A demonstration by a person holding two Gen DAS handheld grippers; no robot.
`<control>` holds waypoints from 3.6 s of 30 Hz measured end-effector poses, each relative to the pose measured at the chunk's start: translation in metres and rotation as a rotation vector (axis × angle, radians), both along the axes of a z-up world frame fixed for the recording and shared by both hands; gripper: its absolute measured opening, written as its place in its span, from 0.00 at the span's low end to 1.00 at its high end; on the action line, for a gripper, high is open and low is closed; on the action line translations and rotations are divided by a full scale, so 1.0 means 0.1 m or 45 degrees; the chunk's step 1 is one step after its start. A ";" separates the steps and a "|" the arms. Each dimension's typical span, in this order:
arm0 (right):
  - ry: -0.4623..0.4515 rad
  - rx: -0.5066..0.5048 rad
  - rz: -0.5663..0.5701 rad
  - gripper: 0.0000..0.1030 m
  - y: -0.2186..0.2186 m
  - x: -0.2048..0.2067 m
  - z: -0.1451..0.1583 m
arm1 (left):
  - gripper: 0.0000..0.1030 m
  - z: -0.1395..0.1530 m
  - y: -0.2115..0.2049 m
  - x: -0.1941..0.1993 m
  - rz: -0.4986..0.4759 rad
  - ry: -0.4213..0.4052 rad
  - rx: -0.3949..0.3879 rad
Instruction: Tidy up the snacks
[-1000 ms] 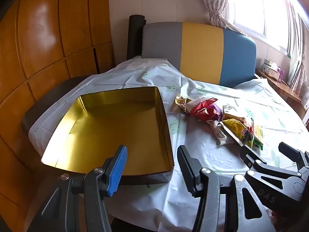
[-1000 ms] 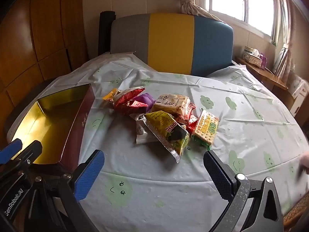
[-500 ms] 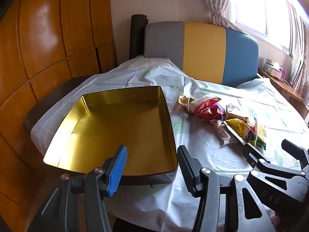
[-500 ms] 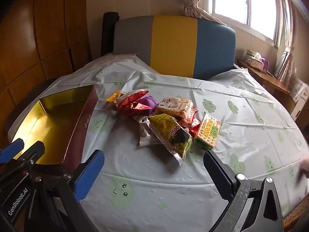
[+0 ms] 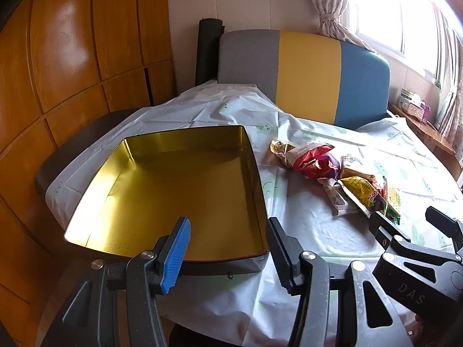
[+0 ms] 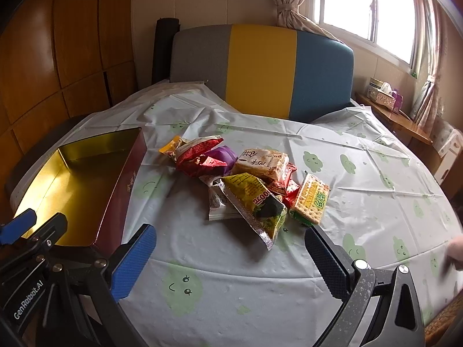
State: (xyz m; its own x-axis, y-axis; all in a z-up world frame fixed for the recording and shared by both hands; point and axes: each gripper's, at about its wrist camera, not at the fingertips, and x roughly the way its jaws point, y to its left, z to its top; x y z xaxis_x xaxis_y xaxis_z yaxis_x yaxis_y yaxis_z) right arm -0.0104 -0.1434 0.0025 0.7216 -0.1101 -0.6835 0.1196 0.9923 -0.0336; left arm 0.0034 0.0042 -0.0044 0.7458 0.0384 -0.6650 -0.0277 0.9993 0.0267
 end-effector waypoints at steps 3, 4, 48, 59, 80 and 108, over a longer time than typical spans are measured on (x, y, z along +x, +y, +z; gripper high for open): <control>0.001 0.003 0.001 1.00 0.00 0.00 0.00 | 0.53 -0.01 0.01 0.00 0.001 0.002 0.000; 0.001 0.002 0.002 1.00 0.00 0.00 0.00 | 0.53 -0.01 0.01 0.00 0.003 0.003 0.001; -0.009 0.012 -0.010 1.00 -0.11 -0.02 -0.03 | 0.53 -0.02 -0.02 -0.01 -0.035 0.044 0.004; 0.003 0.026 -0.015 1.00 -0.16 -0.02 -0.06 | 0.53 -0.03 -0.06 -0.01 -0.062 0.056 0.004; 0.240 0.177 -0.069 1.00 -1.86 0.70 -0.01 | 0.60 -0.09 -0.74 0.52 -0.508 0.344 -0.273; 0.181 0.356 -0.161 0.81 -2.19 0.75 -0.01 | 0.27 -0.52 -1.80 1.26 -0.508 0.459 -0.239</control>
